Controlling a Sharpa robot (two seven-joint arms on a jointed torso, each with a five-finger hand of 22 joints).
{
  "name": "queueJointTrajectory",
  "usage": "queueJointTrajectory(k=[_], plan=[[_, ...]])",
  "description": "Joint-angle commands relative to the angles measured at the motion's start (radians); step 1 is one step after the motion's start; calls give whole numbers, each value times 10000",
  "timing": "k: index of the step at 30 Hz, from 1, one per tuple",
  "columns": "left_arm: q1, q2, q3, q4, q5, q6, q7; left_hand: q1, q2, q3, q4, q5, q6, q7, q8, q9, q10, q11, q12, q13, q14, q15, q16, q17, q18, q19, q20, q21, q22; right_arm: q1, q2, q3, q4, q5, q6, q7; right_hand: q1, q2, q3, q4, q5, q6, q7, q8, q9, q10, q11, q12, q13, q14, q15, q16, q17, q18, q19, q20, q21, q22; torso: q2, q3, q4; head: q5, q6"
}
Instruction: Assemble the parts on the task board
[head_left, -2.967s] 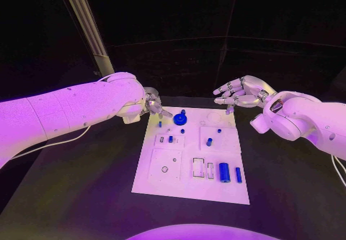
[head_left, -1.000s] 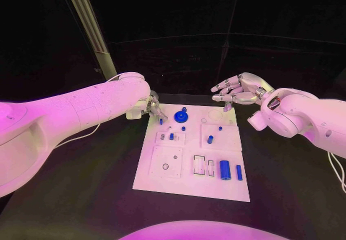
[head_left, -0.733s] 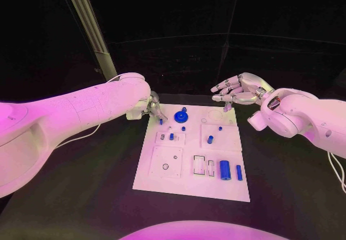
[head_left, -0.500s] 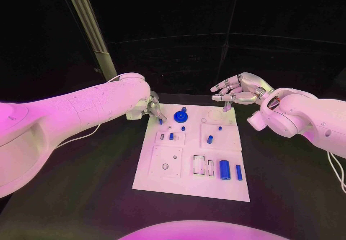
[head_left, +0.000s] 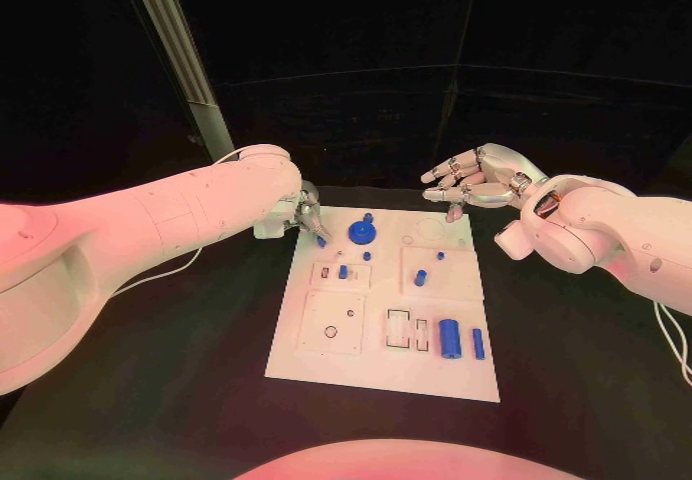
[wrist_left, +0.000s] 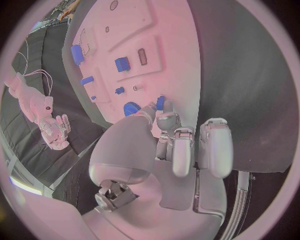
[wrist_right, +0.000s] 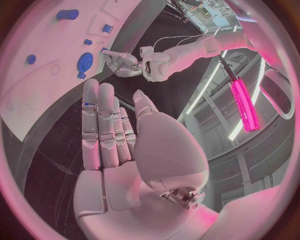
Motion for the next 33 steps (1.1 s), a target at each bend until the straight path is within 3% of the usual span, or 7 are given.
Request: queueJointTrajectory(k=[1, 4, 6, 13, 23, 29, 33], plan=[[8, -15, -1, 37, 13, -60, 225, 322, 67, 451, -253, 15, 25, -49, -22, -18, -10, -48, -73, -33, 1056, -10, 31, 2634, -32, 22, -8, 1, 455, 18, 9, 6, 7, -6, 65, 77, -15, 41, -5, -3, 36, -62, -1, 47, -5, -56, 18, -34, -9, -47, -7, 59, 12, 33, 8, 76, -45, -15, -5, 3, 3, -13, -20], [8, -86, -1, 134, 117, -168, 262, 491, 56, 976, -529, -126, 20, -31, -15, -46, 9, -37, -105, -67, 1056, -3, 31, 2634, -37, 30, -6, 11, 483, 18, 7, 6, 8, -6, 67, 75, -15, 41, -5, -3, 36, -62, -1, 47, -5, -56, 18, -34, -9, -47, -7, 59, 12, 33, 8, 76, -45, -15, -7, 2, 3, -9, -21], [8, -189, 0, 279, 176, -321, 288, 581, 34, 1460, -737, -746, 8, -31, 2, -52, 34, -34, -130, -94, 1056, 10, 31, 2634, -44, 39, -2, 22, 510, 18, 5, 6, 7, -6, 71, 76, -15, 41, -5, -3, 36, -62, -1, 47, -5, -56, 18, -34, -9, -47, -7, 59, 12, 33, 8, 76, -45, -15, -11, 4, 7, -23, -17], [37, -755, 5, 1097, 368, -1090, 252, 256, -225, 2181, -883, -782, 52, -36, 118, -15, 143, -24, -96, -77, 1056, 23, 31, 2634, -50, 56, 14, 37, 551, 18, -16, 6, 2, -6, 72, 75, -15, 41, -5, -3, 36, -62, -1, 47, -5, -56, 18, -34, -9, -47, -7, 59, 12, 33, 8, 76, -45, -15, -40, 18, 52, -24, -9], [71, -1764, -1, 2819, 595, -2086, -37, -187, -517, 3019, -1034, -771, 68, -60, 320, 83, 267, -64, -53, -61, 1056, 0, 31, 2634, -56, 85, -10, 54, 600, 18, -29, 6, -57, -6, 84, 77, 1, 52, 0, -7, 51, -63, -3, 58, -4, -56, 18, -33, -26, -49, -8, 64, 13, 34, 10, 76, -47, -16, -116, 36, 160, -43, -60], [-39, -2184, -16, 3605, 611, -2483, -219, -293, -574, 3176, -1050, -773, 61, -65, 367, 107, 279, -68, -57, -74, 1056, -4, 31, 2634, -58, 90, -14, 56, 609, 17, -13, 5, -101, -6, 106, 82, 1, 52, 0, -7, 51, -63, -3, 58, -4, -56, 18, -33, -26, -49, -8, 64, 13, 34, 10, 76, -47, -16, -142, 25, 215, -94, -95], [-174, -2403, -33, 4046, 565, -2736, -253, -293, -574, 3176, -1050, -773, 61, -65, 367, 107, 279, -68, -57, -74, 1056, -4, 31, 2634, -58, 90, -14, 56, 609, 17, -7, 4, -135, -6, 117, 86, 1, 52, 0, -7, 51, -63, -3, 58, -4, -56, 18, -33, -26, -49, -8, 64, 13, 34, 10, 76, -47, -16, -133, 21, 211, -78, -103]])
